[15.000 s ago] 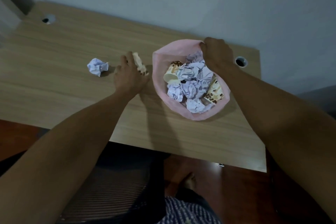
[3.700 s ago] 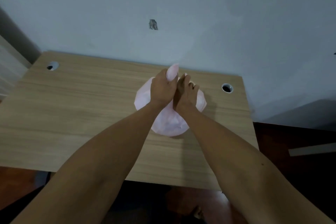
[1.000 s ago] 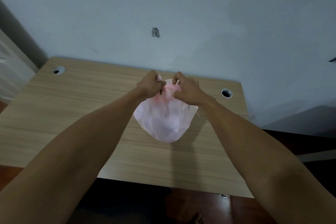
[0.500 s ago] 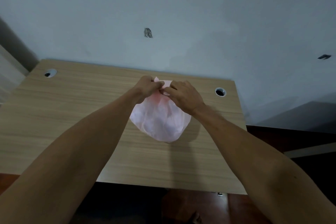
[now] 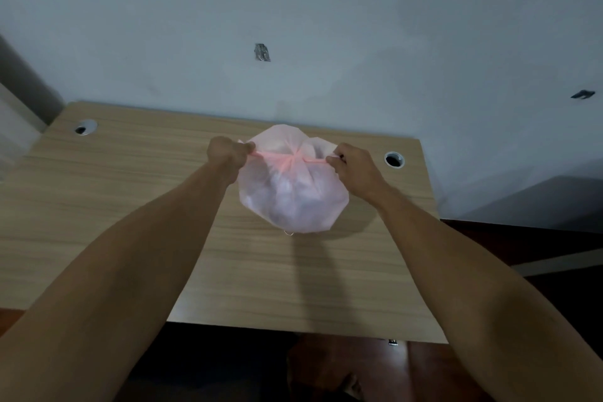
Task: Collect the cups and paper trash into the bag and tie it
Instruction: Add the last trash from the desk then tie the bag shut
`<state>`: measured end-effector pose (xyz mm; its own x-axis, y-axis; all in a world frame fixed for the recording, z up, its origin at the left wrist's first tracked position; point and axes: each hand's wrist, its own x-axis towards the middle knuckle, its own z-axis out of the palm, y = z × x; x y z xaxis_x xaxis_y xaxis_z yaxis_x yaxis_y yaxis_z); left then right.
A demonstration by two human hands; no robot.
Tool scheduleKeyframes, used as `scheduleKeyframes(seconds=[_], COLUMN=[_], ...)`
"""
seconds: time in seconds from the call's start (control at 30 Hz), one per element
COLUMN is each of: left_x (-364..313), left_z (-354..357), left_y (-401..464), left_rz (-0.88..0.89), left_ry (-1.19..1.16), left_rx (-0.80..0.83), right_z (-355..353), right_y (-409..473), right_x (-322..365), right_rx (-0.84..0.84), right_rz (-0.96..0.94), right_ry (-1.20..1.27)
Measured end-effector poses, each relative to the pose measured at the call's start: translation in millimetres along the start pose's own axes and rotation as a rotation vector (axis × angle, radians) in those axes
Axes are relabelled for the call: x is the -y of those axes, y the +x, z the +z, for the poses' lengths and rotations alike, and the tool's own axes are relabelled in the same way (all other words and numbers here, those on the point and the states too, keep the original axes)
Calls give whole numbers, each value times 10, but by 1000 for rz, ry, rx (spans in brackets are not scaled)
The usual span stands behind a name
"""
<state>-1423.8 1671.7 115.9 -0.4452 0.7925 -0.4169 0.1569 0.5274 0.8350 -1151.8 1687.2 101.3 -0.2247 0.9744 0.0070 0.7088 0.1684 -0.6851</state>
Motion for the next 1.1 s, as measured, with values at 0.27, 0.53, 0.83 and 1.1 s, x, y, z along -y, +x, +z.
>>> scheduleKeyframes(seconds=[0.27,0.53,0.83,1.1], left_x=[50,-223,22,29], left_z=[77,469,507,411], left_y=[-109,-419,-361,-385], left_rz=[429,315,161,187], left_ry=[180,-385,-582,-433], left_rx=[-168,96,460,679], right_z=[-75,120,202,253], right_y=[98,150,37,-2], right_x=[328,512,493,505], right_rx=[89,-9,-121,-65], right_rz=[223,397,465,326], right_ry=[433,962,943,840])
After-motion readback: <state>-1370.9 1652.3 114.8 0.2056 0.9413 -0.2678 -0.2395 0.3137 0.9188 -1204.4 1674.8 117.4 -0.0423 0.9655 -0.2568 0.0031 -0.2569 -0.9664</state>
